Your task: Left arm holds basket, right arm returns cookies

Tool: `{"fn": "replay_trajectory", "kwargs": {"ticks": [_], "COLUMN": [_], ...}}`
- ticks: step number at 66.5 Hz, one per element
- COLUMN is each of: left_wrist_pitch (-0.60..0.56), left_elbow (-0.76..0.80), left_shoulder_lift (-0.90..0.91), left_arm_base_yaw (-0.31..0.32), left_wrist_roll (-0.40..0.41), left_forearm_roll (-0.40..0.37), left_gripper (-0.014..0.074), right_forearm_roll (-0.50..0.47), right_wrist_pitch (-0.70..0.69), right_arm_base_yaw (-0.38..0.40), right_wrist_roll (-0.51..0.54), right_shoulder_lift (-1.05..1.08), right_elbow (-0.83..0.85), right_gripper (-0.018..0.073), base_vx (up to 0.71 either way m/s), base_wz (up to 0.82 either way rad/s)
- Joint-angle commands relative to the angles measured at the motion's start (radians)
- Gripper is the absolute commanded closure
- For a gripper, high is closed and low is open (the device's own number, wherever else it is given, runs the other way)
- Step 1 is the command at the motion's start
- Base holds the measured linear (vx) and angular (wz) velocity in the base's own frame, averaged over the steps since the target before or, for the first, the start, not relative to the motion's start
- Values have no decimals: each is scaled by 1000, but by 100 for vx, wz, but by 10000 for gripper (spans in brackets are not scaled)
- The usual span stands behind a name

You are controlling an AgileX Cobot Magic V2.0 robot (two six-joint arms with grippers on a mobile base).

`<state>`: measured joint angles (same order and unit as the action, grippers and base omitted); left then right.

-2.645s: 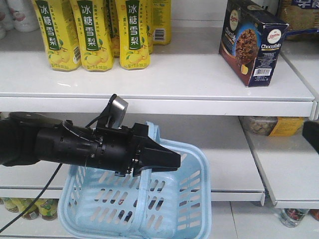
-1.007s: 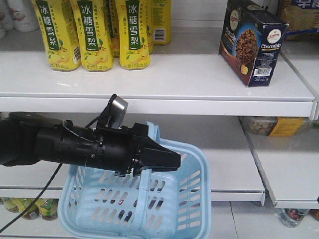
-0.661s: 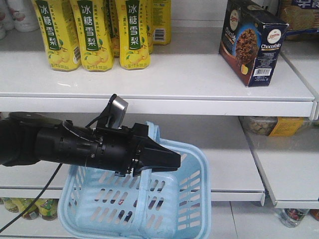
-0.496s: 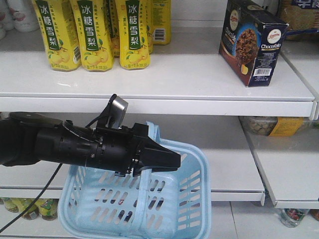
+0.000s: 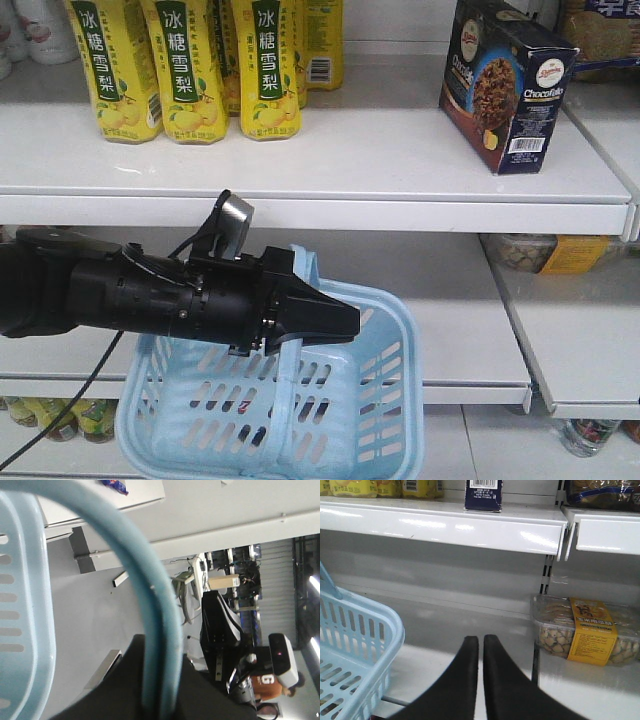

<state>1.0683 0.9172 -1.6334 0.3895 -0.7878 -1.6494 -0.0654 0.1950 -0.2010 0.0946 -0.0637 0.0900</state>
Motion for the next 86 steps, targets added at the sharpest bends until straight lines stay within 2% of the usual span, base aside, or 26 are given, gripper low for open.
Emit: {"fn": "replay_trajectory", "kwargs": {"ticks": [1,8,23,30,35,43,50,58,62,66,67,70,74,75,77,80,84,86], "left_wrist_pitch": [64,79,75,-16,-138,-340,-517,-638,-684,-731,-747,-776,-824,-834,-851,-875,-898,-904], "left_elbow": [-37,-146,-336,-412,-464,-565,-641,-708,-738,-765,-774,-790,-812,-818,-835,-859,-889,-904], "left_shoulder_lift": [78,162,422,556,652,792,920,1071,1135,1204,1226,1274,1319,1333,1350,1380,1422,1442], "left_arm_base_yaw": [-5,3,9,9,9,9,9,9,9,9,9,9,9,9,9,7,-4,-17], "left_wrist_roll": [-11,-20,-147,-167,-167,-164,-156,-154,-120,-57,-23,102,300,380,487,665,860,932], "left_forearm_roll": [-129,-126,-102,-55,-5,113,257,464,593,733,794,874,1006,1040,1111,1259,1404,1488], "left_gripper": [599,599,599,599,599,599,599,599,599,599,599,599,599,599,599,599,599,599], "right_forearm_roll": [7,7,7,7,7,7,7,7,7,7,7,7,7,7,7,7,7,7], "right_wrist_pitch": [-74,-74,-77,-77,-77,-77,-77,-77,-77,-77,-77,-77,-77,-77,-77,-77,-77,-75], "right_arm_base_yaw": [4,4,4,4,4,4,4,4,4,4,4,4,4,4,4,4,4,4], "right_wrist_roll": [8,8,9,9,9,9,9,9,9,9,9,9,9,9,9,9,9,9], "right_shoulder_lift": [-12,-12,-12,-12,-12,-12,-12,-12,-12,-12,-12,-12,-12,-12,-12,-12,-12,-12], "right_elbow": [26,26,26,26,26,26,26,26,26,26,26,26,26,26,26,26,26,26], "right_gripper": [565,565,566,565,565,565,565,565,565,565,565,565,565,565,565,565,565,566], "base_vx": [0,0,0,0,0,0,0,0,0,0,0,0,0,0,0,0,0,0], "base_wz": [0,0,0,0,0,0,0,0,0,0,0,0,0,0,0,0,0,0]}}
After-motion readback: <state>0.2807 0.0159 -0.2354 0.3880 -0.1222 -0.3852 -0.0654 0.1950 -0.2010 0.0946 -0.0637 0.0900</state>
